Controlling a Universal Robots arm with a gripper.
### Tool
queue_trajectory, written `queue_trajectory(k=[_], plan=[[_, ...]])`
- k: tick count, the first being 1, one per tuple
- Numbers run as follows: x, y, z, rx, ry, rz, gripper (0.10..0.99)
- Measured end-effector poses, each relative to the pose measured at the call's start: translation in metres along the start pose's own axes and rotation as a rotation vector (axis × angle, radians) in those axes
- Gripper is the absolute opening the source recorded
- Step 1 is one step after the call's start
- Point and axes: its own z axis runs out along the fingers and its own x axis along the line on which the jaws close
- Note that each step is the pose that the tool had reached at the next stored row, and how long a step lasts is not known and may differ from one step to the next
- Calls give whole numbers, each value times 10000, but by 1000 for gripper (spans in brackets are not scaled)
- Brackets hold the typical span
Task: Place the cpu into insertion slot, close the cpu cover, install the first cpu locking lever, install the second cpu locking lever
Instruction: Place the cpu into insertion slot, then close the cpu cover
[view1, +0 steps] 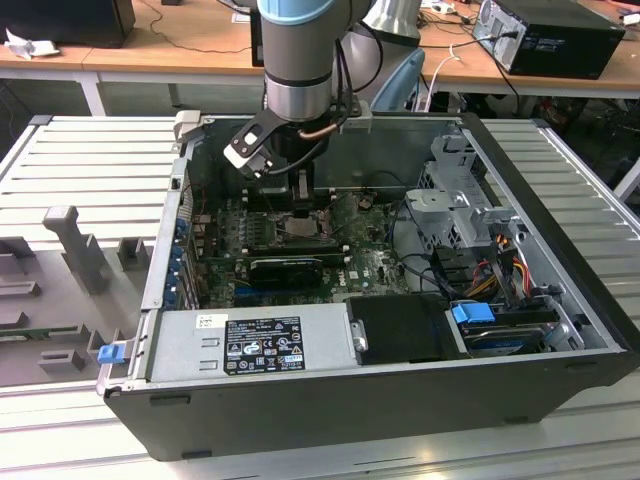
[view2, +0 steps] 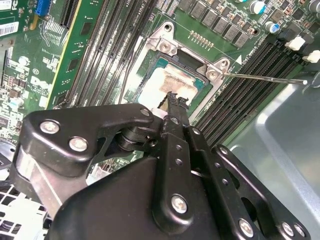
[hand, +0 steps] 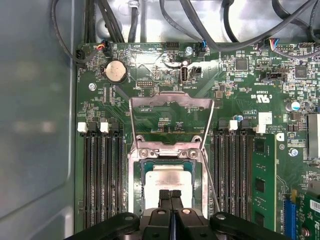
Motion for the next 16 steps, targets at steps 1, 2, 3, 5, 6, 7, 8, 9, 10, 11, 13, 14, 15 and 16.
queue_trajectory(k=[1,2,3,5,6,7,8,9,10,11,13,14,15,16], plan=[[0,0,-2,0,0,1,106],[0,0,-11,2,-3,1,106],[0,1,-16,1,-2,1,106],[0,2,-34,1,-2,1,106],[1,3,-51,1,-1,1,106],[1,3,-57,1,-1,1,106],[1,3,-64,1,-2,1,106],[1,4,-77,1,-2,0,106],[1,5,-93,1,-1,1,106],[2,6,-98,1,2,1,106],[-4,10,-99,3,4,1,106],[-8,16,-99,3,5,2,106],[-11,46,-97,7,4,2,106],[-11,50,-100,11,3,3,106]])
